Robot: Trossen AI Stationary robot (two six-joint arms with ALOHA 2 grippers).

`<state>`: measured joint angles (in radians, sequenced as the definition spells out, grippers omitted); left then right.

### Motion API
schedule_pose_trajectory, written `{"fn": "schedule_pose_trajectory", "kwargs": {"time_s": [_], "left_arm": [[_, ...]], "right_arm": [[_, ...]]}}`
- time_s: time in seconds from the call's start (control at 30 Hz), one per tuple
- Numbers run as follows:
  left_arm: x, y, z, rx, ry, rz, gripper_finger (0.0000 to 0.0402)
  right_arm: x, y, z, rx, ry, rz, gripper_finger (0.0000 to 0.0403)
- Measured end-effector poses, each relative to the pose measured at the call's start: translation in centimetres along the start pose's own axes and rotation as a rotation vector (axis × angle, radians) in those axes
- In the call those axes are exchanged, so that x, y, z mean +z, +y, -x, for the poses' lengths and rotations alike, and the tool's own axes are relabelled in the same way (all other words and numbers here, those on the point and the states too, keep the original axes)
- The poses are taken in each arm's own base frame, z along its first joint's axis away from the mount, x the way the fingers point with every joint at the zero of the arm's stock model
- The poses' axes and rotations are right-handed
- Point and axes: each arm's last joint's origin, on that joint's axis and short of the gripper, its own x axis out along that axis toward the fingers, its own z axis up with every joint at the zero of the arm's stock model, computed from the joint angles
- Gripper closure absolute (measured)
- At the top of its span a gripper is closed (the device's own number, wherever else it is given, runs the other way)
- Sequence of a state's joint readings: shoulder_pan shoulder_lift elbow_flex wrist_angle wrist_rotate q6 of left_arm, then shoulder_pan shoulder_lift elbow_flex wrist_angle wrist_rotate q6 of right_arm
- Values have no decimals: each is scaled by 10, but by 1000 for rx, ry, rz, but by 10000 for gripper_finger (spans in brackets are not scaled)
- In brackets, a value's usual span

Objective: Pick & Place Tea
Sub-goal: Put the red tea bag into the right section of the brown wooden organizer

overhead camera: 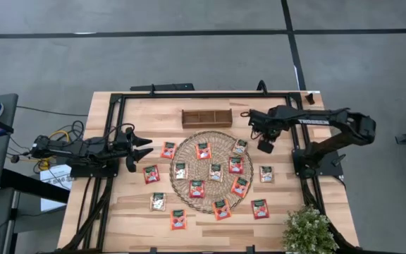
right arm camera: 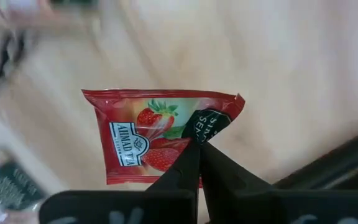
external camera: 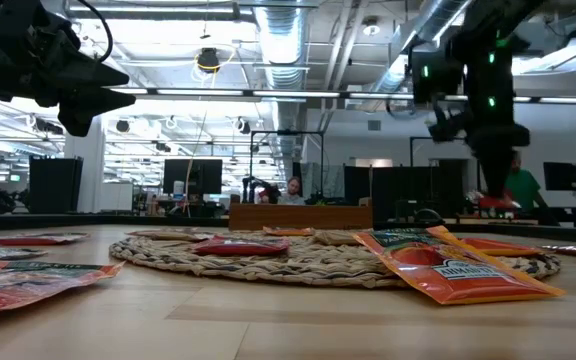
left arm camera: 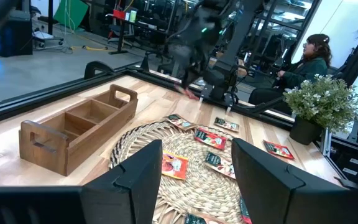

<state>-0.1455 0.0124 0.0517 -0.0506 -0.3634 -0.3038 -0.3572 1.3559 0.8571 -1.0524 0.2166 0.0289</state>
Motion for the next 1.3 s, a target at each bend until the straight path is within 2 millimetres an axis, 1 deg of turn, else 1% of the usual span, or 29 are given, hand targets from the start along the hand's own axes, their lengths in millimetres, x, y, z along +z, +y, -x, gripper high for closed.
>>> {"fn": "schedule_pose_trajectory", "kwargs": {"time_s": [0.1, 0.2, 0.27, 0.37, 0.47, 0.6, 0.73, 0.87, 0.97, 1.07, 1.2, 1.3], "left_arm": [[0, 0, 0, 0, 0, 0, 216], [0, 0, 0, 0, 0, 0, 216], [0, 0, 0, 0, 0, 0, 216], [0, 0, 0, 0, 0, 0, 216], [0, 0, 0, 0, 0, 0, 216], [0, 0, 0, 0, -1, 0, 216], [0, 0, 0, 0, 0, 0, 216], [0, 0, 0, 0, 0, -1, 216], [0, 0, 0, 0, -1, -3, 216], [0, 0, 0, 0, 0, -3, 216], [0, 0, 0, 0, 0, -3, 216], [0, 0, 0, 0, 0, -4, 216]], "right_arm": [[9, 9, 24, -126, -128, 49, 401], [24, 21, 49, -251, -289, 121, 402], [35, 31, 62, -348, -397, 174, 402], [55, 42, 74, -520, -524, 248, 402], [75, 49, 77, -667, -558, 327, 402], [98, 53, 69, -790, -487, 412, 402], [118, 54, 62, -893, -421, 384, 402], [137, 60, 58, -921, -418, 366, 403], [145, 64, 45, -904, -393, 390, 403], [150, 66, 29, -876, -360, 404, 403], [157, 63, 9, -866, -313, 400, 403], [160, 58, 2, -849, -302, 391, 403]]}}
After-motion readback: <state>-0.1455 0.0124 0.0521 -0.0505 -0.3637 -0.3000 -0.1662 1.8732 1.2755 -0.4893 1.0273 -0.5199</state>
